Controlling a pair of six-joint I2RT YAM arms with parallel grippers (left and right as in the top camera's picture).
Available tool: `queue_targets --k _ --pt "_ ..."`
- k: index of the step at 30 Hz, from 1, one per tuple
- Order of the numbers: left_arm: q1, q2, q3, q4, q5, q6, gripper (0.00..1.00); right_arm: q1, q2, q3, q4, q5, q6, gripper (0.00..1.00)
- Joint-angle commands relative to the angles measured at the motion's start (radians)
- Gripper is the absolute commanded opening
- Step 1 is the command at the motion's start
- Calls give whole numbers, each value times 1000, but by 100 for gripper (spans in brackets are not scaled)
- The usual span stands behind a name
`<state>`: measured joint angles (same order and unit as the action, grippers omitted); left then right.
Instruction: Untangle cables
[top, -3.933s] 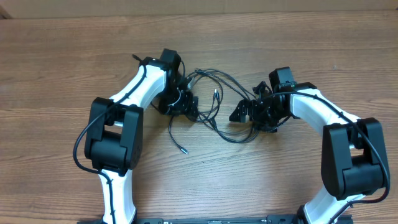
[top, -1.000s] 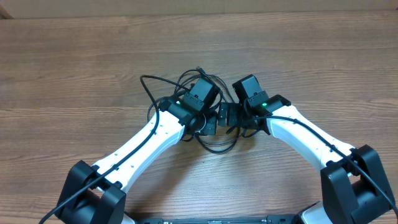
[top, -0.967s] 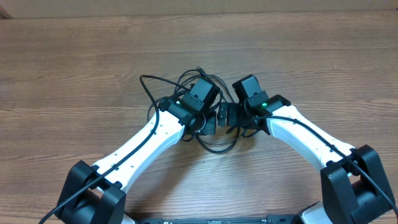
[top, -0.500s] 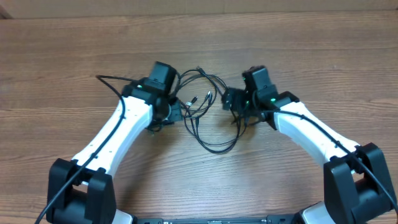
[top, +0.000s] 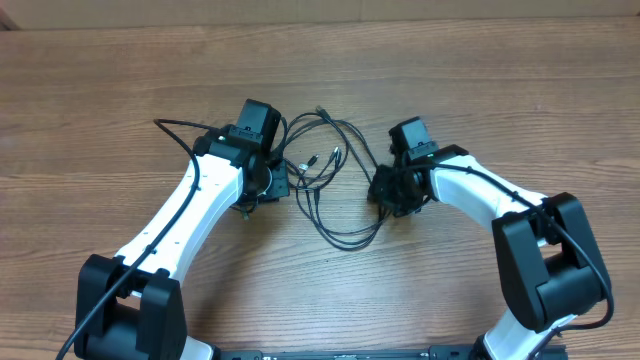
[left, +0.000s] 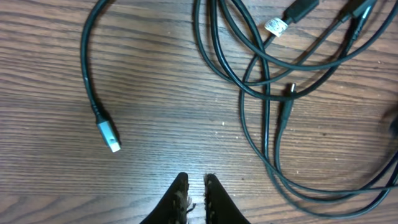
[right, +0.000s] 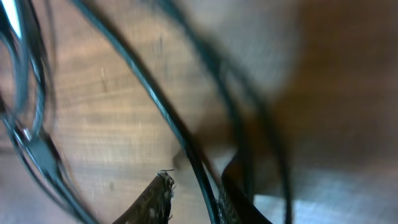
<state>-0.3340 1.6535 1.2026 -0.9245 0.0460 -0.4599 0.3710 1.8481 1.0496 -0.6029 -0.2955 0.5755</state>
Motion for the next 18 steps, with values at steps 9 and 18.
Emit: queue_targets --k 9,18 --pt "6 9 -5 -35 -82 6 13 275 11 -3 -87 -130 5 26" --pt "73 9 -5 -87 -128 -1 24 430 11 -3 -34 -243 4 33"
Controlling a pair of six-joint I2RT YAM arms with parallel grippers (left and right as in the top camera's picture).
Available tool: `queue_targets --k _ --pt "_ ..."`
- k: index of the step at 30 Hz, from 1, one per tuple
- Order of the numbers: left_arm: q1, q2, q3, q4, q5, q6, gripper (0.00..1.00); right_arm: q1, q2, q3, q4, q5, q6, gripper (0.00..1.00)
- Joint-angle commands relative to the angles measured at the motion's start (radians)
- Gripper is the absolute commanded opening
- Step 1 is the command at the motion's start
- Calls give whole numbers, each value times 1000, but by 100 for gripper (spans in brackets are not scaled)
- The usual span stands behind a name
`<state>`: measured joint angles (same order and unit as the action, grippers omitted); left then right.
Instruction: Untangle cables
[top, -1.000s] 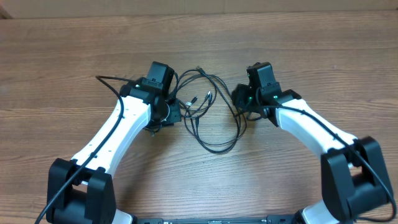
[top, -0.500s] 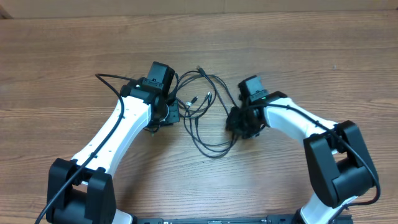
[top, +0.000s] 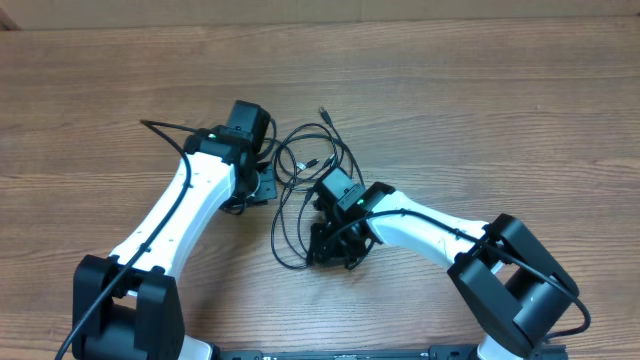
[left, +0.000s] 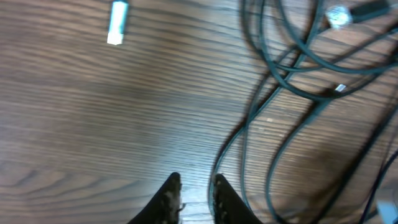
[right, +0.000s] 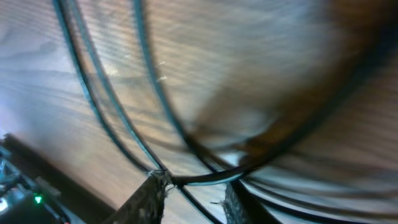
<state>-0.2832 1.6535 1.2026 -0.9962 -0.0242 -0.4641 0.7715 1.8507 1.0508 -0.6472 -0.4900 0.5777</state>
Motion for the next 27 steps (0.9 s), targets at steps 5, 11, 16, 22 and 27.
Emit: queue_targets --k 5,11,16,22,27 --pt "34 9 -5 -21 -65 4 25 3 -15 31 -11 -134 -109 21" --pt "11 9 -5 0 26 4 40 -200 -77 142 -148 -124 -194 40" --pt "-55 9 -5 46 55 -17 38 -390 -76 142 -153 -61 -194 76" --pt "-155 9 -5 150 122 -64 33 -607 -76 142 -172 113 -194 100" --pt "-232 34 -5 247 122 -122 33 -708 -76 142 -193 198 -193 100"
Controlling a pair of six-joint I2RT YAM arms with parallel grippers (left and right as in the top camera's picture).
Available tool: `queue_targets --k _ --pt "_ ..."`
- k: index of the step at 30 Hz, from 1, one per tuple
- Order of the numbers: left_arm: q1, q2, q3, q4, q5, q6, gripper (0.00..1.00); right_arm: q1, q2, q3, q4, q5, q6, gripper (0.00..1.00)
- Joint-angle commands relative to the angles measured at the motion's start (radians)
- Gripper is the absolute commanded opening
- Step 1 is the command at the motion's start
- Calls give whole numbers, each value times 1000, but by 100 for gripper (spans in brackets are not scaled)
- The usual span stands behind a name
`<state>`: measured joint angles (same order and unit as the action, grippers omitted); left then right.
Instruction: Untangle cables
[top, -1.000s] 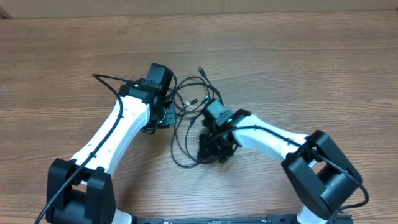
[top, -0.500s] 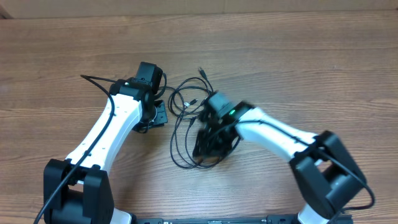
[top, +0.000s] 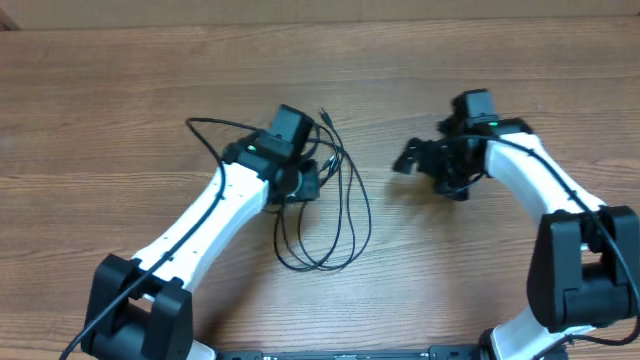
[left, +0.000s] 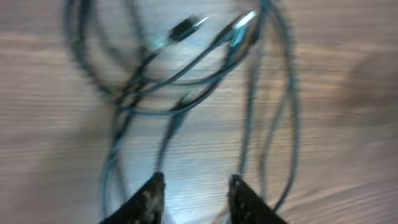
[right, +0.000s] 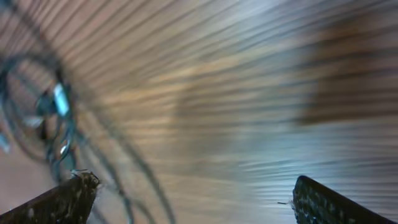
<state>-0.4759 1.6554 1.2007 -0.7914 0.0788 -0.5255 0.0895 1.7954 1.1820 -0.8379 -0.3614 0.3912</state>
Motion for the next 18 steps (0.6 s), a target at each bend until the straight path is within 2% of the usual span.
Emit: queue_targets --k 1,2,4,10,18 --pt "-62 57 -3 88 18 -79 26 -41 -21 10 -2 69 -7 100" --pt "-72 72 -3 114 15 -84 22 -47 -21 10 -2 70 -7 100" --pt "-89 113 -3 183 14 -84 5 -53 -21 10 -2 70 -7 100" --pt "-116 258 -3 369 16 -84 4 -52 -21 10 -2 70 -7 100" --pt "-112 335 -3 422 14 -83 9 -52 -21 10 -2 70 -7 100"
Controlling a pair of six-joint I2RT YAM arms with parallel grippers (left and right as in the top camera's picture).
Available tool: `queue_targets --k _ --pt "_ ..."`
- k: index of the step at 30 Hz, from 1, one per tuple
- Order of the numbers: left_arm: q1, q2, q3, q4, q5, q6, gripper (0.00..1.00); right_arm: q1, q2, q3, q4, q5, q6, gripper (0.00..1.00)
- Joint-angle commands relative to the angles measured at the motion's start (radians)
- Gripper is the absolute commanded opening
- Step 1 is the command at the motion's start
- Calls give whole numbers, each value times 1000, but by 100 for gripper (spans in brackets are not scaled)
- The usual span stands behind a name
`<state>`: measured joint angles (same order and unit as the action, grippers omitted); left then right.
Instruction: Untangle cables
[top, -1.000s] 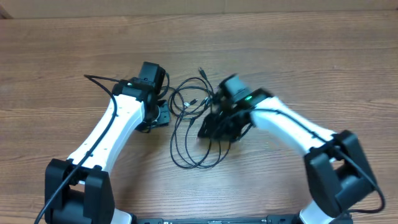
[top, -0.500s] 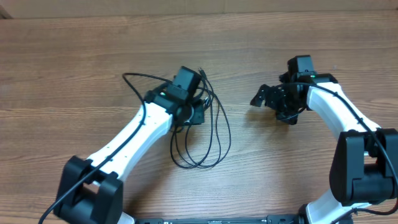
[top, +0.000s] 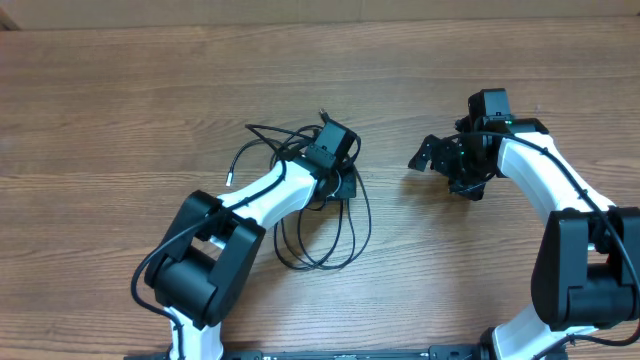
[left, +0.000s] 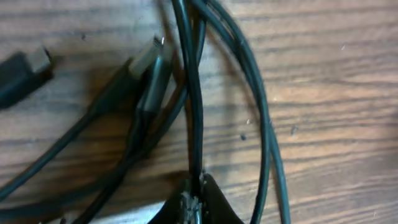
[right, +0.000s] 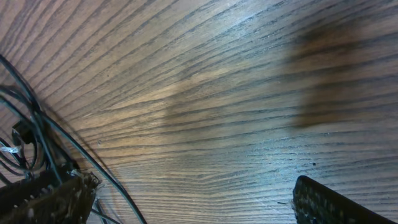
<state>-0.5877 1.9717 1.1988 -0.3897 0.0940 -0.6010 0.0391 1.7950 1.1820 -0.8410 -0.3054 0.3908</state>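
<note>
A tangle of thin black cables (top: 318, 225) lies mid-table, with one loose end (top: 230, 181) reaching out to the left. My left gripper (left: 194, 185) is shut on one black cable (left: 189, 93) at the tangle's top right, also seen from overhead (top: 340, 183). Two plugs (left: 147, 60) lie just beyond it, and another plug (left: 25, 68) at the left. My right gripper (right: 189, 194) stands wide open over bare wood to the right of the tangle (top: 440, 160), holding nothing. Cable loops (right: 37, 134) show at its left edge.
The wooden table (top: 120, 90) carries only the cables and the two arms. The left arm (top: 250, 205) stretches across the tangle's left side. The right arm (top: 540, 180) curves in from the right edge.
My left gripper was open over the tangle; now it is further right and shut on a black cable. A cable end now reaches out leftward. The right gripper remains open, nearly in place.
First my left gripper hovered nearly shut over bare wood left of the tangle, while my right held a strand at its right side. Then the right was low and left with that strand. Later it was open far right, and the left has since shut on a cable.
</note>
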Motion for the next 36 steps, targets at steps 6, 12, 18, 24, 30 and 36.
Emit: queue_targets --k 6,12,18,24,30,36 --pt "0 19 -1 50 -34 -5 21 -2 -20 10 1 14 -7 100" --pt "0 19 -1 0 -48 -5 4 -2 -20 10 1 14 -6 100" --pt "0 18 -1 -60 -112 -43 4 -2 -20 10 1 14 -6 100" --pt "0 18 -1 -62 -101 -42 10 -2 -20 10 1 14 -6 100" --pt "0 18 -1 -60 -53 -42 4 -2 -20 10 1 14 -6 100" --pt "0 18 -1 -138 -37 -104 4 -2 -20 10 1 14 -6 100"
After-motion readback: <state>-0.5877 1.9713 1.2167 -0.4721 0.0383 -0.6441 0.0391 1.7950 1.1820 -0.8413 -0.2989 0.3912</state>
